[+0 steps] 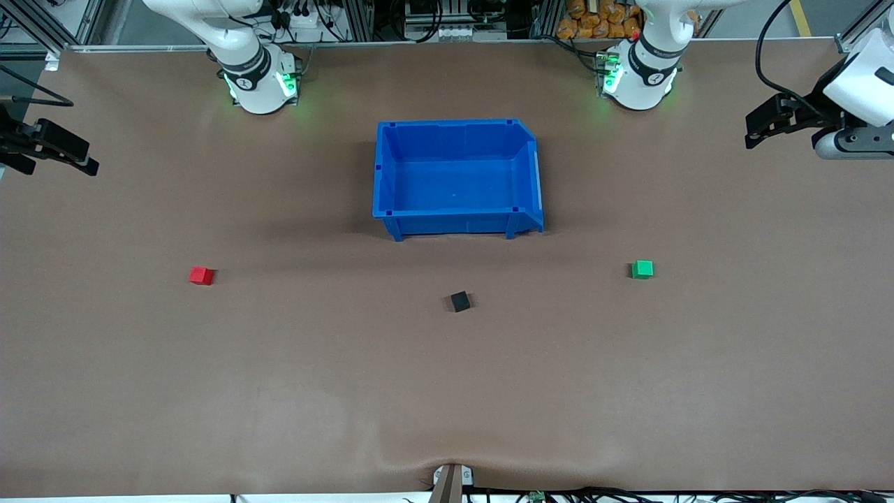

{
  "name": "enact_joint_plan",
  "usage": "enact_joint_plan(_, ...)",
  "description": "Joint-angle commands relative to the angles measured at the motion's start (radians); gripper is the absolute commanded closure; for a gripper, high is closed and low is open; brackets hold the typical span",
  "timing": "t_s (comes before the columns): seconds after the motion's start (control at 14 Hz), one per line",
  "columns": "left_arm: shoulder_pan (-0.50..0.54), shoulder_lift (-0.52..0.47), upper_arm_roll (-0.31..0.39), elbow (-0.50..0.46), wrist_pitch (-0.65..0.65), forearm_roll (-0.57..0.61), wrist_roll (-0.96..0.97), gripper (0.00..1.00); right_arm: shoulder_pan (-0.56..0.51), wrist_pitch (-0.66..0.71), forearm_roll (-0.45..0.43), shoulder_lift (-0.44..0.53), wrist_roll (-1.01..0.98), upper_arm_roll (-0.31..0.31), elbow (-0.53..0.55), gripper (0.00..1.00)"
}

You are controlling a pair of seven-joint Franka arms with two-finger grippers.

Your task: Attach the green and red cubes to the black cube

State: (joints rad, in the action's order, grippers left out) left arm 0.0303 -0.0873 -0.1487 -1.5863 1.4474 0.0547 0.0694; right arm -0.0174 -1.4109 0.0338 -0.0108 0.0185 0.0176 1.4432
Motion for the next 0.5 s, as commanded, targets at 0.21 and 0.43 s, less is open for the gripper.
enact_joint_plan(0.21, 0.011, -0.011, -0.011, -0.008, -0.012, -0.006, -0.014, 0.00, 0.008, 0.000, 0.017, 0.023, -0.009, 0.015, 0.022, 0.00)
enact_joint_plan(0.43, 0.011, -0.016, -0.012, -0.020, -0.012, -0.006, -0.014, 0.00, 0.011, -0.002, 0.017, 0.018, -0.008, 0.015, 0.016, 0.00)
